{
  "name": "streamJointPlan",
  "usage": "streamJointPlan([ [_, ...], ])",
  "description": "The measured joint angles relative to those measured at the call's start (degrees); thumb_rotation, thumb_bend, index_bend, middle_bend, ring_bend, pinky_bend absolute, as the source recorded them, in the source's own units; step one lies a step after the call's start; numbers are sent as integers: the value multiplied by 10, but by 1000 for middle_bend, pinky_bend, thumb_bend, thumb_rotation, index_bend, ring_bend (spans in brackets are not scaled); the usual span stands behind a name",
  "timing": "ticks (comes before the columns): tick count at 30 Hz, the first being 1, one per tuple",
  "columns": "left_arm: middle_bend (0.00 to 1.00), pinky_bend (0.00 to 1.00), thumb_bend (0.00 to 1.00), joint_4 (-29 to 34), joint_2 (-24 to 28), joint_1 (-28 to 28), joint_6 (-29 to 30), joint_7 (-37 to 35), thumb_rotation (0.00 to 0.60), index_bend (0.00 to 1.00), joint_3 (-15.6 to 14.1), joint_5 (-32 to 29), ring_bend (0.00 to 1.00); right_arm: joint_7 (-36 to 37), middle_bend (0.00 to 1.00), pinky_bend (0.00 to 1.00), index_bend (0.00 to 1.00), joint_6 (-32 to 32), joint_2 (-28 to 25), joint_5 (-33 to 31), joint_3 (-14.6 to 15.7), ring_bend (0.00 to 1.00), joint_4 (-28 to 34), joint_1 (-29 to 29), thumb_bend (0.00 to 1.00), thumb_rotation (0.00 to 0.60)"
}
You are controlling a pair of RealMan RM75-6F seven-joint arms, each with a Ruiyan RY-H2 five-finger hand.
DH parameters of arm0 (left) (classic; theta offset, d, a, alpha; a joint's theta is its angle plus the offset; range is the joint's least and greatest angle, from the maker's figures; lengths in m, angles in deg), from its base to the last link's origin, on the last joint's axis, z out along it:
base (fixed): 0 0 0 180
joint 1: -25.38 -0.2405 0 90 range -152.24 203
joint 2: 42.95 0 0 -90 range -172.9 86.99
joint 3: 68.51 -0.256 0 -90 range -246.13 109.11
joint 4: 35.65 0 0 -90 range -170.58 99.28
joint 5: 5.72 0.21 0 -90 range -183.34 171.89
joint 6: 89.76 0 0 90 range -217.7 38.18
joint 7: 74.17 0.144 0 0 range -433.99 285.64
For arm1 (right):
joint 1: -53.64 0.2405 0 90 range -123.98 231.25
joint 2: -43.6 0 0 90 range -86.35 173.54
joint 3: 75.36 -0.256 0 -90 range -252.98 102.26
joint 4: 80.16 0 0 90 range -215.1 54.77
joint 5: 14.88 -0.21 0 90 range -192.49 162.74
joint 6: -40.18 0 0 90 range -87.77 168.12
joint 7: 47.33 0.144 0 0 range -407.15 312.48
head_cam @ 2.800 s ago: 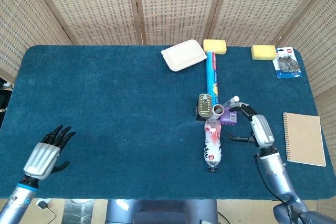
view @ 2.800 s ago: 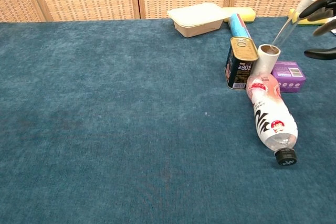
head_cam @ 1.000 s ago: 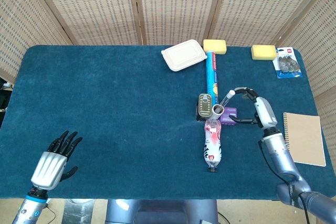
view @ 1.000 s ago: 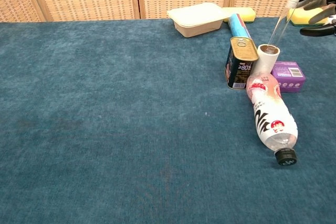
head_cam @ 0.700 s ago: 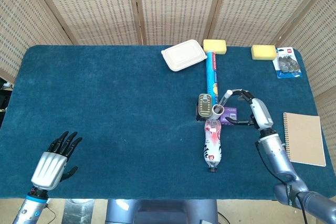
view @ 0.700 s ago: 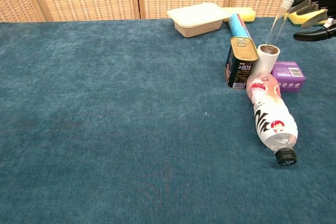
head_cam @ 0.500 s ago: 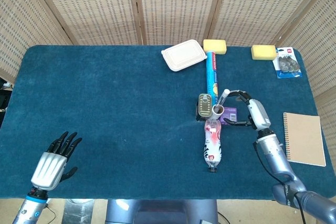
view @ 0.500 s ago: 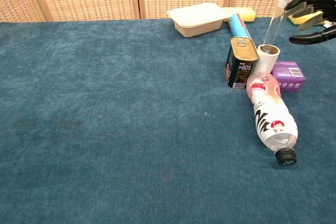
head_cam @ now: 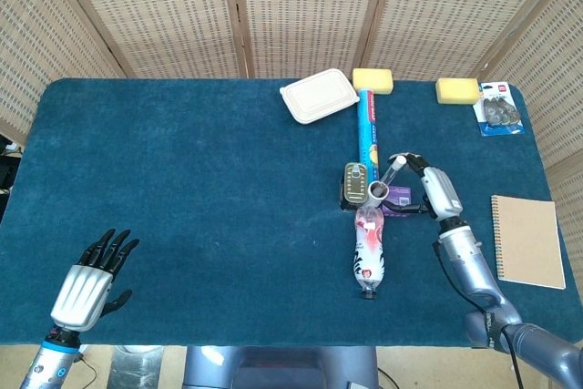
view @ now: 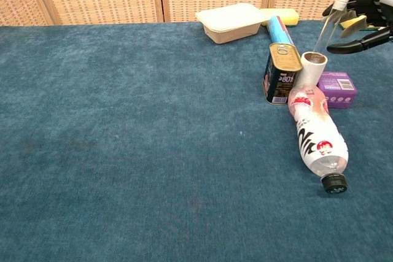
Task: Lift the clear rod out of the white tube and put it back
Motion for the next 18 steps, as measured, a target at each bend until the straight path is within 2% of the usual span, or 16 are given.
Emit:
streamJointPlan([
  [8, 98, 200, 163, -13, 3, -3, 5, -21, 600, 104, 0, -3, 28, -9, 296, 279, 295, -4, 4, -8, -3, 227, 5, 1, 197, 533],
  [18, 97, 206, 163, -21, -1, -4, 3, -28, 600, 104, -2, -2, 29, -32, 370, 308, 356, -1, 5, -21, -9, 298, 4, 0, 207, 529],
])
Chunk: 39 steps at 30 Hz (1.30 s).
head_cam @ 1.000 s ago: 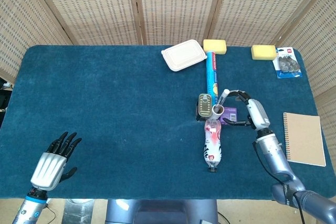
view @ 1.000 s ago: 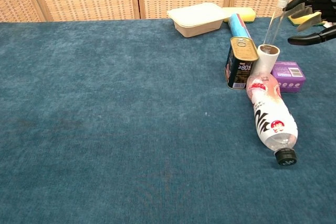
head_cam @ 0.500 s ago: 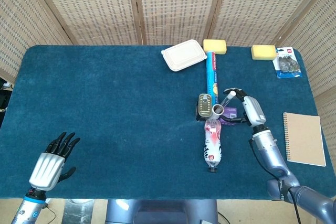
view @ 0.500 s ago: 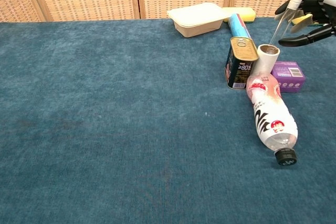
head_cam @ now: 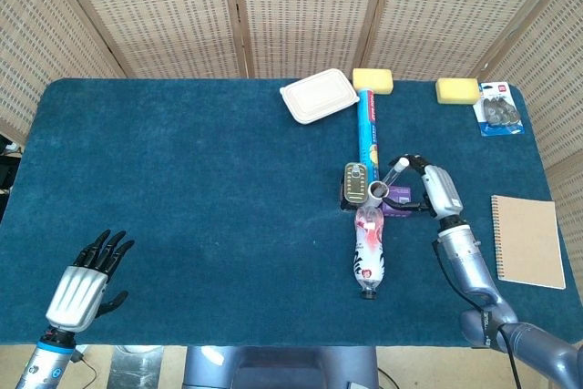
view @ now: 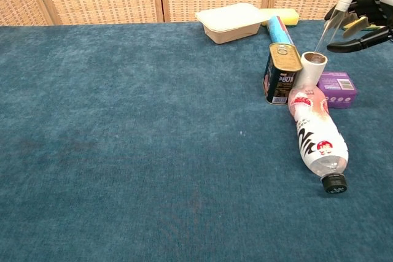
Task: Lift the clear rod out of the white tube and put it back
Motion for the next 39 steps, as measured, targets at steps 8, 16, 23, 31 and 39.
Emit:
streamJointPlan([
  [8, 98, 208, 163, 0, -1, -1, 0, 1, 600, 104, 0, 1, 29, -13, 437, 349, 409, 8, 0, -6, -6, 376, 4, -3, 216, 587],
  [16, 98, 209, 164, -2, 0, -2, 1, 0, 600, 104, 0, 0, 29, -23, 478, 372, 451, 14, 5, -7, -8, 419, 4, -3, 219, 600],
  [23, 98, 209, 164, -3, 1, -4, 5, -4, 600, 104, 0, 1, 29, -36, 524, 414, 490, 21, 9, -8, -11, 466, 7, -4, 225, 600],
  [31, 98, 210, 164, -4, 1, -5, 6, -4, 600, 104, -1, 3, 29, -46, 572, 457, 544, 21, 8, -6, -10, 511, 14, -2, 227, 600],
  [39, 98, 210, 163, -6, 1, -5, 3, -7, 600, 104, -2, 2, 29, -61, 609, 494, 573, 23, 9, -2, -8, 550, 24, 0, 229, 600],
])
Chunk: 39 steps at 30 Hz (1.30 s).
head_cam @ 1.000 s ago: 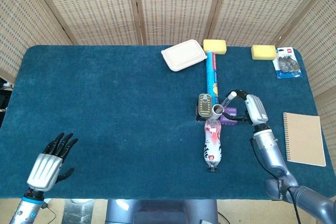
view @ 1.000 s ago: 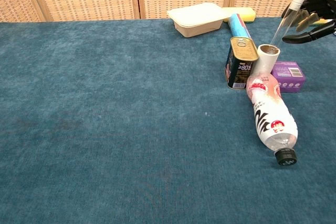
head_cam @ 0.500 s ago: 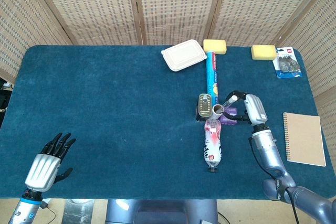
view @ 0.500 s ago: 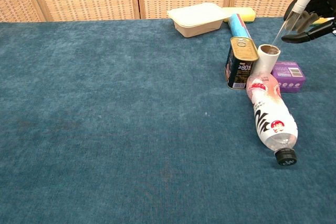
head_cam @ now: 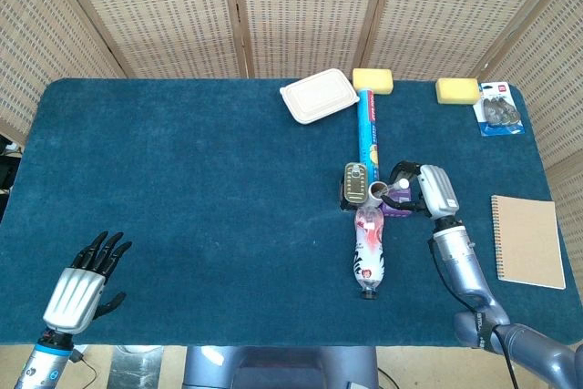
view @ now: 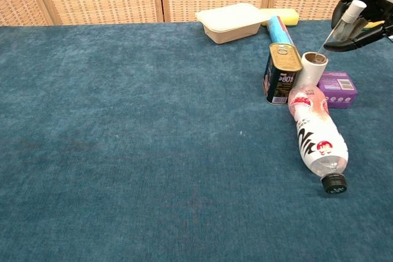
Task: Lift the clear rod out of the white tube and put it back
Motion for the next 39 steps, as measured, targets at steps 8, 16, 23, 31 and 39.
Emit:
streamJointPlan([
  [8, 98, 210, 163, 0, 1, 0, 2, -5, 600, 104, -4, 7, 29, -11, 614, 522, 582, -6, -2, 10, 8, 553, 9, 4, 229, 600],
  [16, 98, 210, 163, -4, 0, -2, 4, -8, 600, 104, -2, 5, 29, -30, 640, 555, 606, -9, 0, 12, 12, 583, 15, 8, 235, 600],
  [23, 98, 210, 163, -7, -1, -1, 3, -11, 600, 105, -2, 5, 29, -51, 651, 570, 618, -10, -1, 12, 11, 598, 23, 12, 239, 600],
  [31, 98, 210, 163, -11, -3, -1, 1, -14, 600, 104, -4, 6, 29, -73, 663, 580, 626, -25, -3, 7, 8, 610, 28, 24, 239, 600],
  [39, 98, 210, 164, -15, -5, -1, -2, -18, 600, 104, -5, 5, 29, -95, 676, 595, 638, -43, -12, -12, -9, 624, 30, 39, 242, 600],
])
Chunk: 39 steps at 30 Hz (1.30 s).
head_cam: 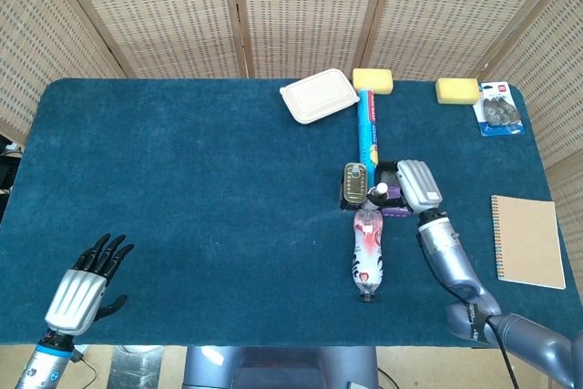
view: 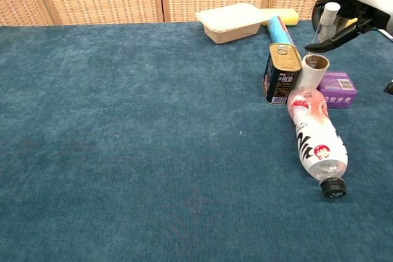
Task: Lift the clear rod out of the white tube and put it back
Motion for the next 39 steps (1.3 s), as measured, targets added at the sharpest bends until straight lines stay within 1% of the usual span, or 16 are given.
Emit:
streamJointPlan([
  [9, 98, 210, 162, -2, -2, 1, -2, -2, 600, 104, -1, 1, 29, -14, 694, 607, 658, 2, -16, -4, -4, 642, 20, 0, 245, 600],
  [20, 98, 210, 164, -3, -3, 0, -1, -2, 600, 105, -2, 2, 29, -31, 705, 618, 671, 4, -19, -8, -5, 656, 34, 3, 248, 600],
  [26, 98, 211, 163, -6, -3, 0, 3, -5, 600, 104, -2, 4, 29, -57, 716, 639, 681, 18, -19, -4, -7, 670, 39, 5, 248, 600],
  [33, 98, 211, 163, -11, -6, 0, 1, -10, 600, 104, -3, 4, 29, -77, 719, 644, 684, 24, -31, -5, -11, 674, 68, 7, 247, 600],
  [39, 98, 210, 164, -13, -6, 1, 2, -14, 600, 104, -2, 4, 29, -79, 740, 694, 704, 20, -39, -19, -23, 707, 85, 11, 250, 600],
])
